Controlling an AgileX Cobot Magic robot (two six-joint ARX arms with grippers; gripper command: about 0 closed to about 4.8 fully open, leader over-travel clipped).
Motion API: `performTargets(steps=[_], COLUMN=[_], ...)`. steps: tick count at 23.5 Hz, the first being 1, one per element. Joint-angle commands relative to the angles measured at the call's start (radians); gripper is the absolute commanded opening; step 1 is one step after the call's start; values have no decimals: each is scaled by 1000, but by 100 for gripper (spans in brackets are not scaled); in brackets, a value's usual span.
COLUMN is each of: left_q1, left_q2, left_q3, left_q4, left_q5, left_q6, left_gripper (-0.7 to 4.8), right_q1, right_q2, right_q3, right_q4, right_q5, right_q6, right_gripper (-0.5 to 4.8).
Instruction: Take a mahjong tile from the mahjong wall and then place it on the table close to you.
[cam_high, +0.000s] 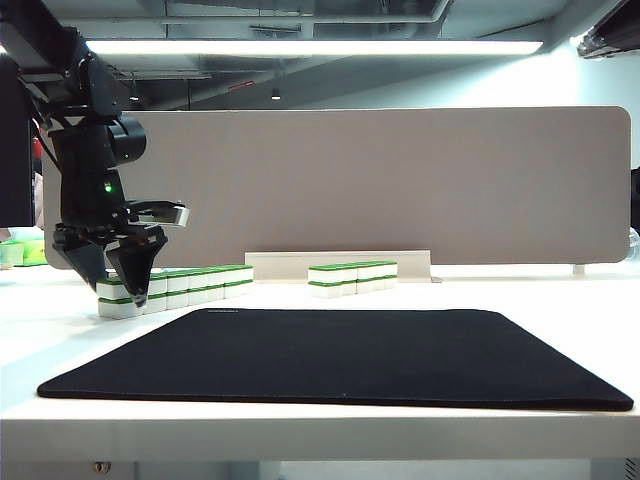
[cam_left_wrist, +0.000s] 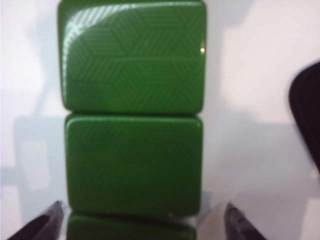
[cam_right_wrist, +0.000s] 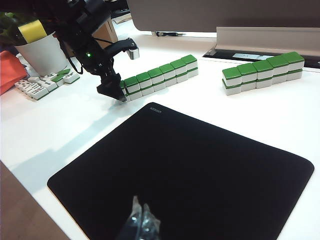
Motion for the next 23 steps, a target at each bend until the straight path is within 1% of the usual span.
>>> performTargets(steps=[1,12,14,16,17,19,22,23], left_q1=[0,0,0,0,0,0,0,0], left_q2=[8,27,27,28,27,27,27,27], left_q3=[2,1,1,1,1,1,2,2], left_q4=[8,-3,-3,-4,-3,-3,-2,1], left_q5=[-4,-23,-23,-22,-22,-23,-23,-23], left_q6=[0,-1,-1,-1,-1,-1,-1,-1], left_gripper=[402,396,376,328,294,274,272,263], right_q1=[0,0,0,0,0,0,0,0], right_q2=[-1,-1,-1,-1,-1,-1,-1,-1], right_q3=[3,3,3,3,3,3,3,3], right_q4=[16,16,16,16,16,16,16,16], right_q5=[-3,-3,-3,-3,-3,-3,-3,-3], right_q6=[1,1,1,1,1,1,1,1], right_gripper=[-1,-1,-1,-1,-1,-1,-1,-1])
